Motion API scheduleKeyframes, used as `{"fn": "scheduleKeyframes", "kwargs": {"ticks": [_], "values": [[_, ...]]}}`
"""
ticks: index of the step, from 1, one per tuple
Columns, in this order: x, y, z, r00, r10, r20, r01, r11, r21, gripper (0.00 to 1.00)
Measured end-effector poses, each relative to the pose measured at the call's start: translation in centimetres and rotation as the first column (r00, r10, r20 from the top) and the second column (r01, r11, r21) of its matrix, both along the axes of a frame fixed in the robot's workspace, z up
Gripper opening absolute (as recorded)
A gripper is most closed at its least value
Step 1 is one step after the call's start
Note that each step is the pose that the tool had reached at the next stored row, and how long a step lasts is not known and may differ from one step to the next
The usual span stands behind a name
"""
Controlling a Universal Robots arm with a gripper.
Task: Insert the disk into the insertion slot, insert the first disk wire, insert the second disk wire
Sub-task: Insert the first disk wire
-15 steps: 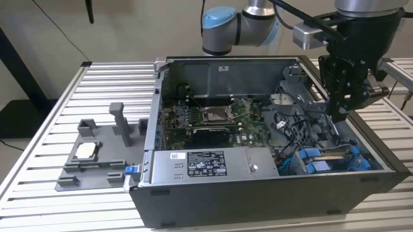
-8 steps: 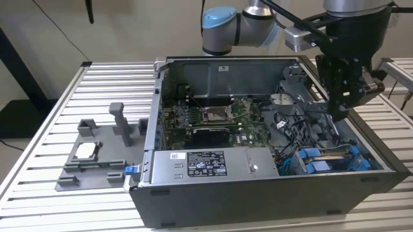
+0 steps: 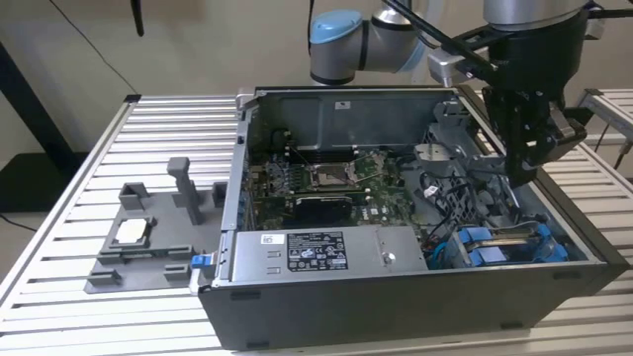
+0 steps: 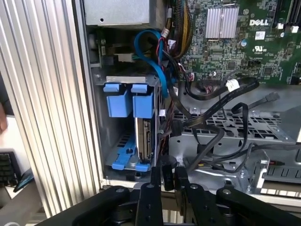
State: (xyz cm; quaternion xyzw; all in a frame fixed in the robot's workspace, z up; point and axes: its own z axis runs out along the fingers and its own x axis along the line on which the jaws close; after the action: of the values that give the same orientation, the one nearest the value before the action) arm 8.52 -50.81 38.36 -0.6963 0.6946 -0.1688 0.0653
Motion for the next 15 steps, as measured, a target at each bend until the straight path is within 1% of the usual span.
{"fn": "scheduleKeyframes", "kwargs": {"ticks": [1,13,15], "values": [[-0.03,0.01,-0.06,1.0000,0.000,0.0033,0.000,1.0000,0.0002,0.27],[-0.33,0.04,0.02,1.0000,0.000,0.0036,0.000,1.0000,0.0002,0.27],[-0.33,0.05,-0.02,1.0000,0.000,0.0038,0.000,1.0000,0.0002,0.25]]}}
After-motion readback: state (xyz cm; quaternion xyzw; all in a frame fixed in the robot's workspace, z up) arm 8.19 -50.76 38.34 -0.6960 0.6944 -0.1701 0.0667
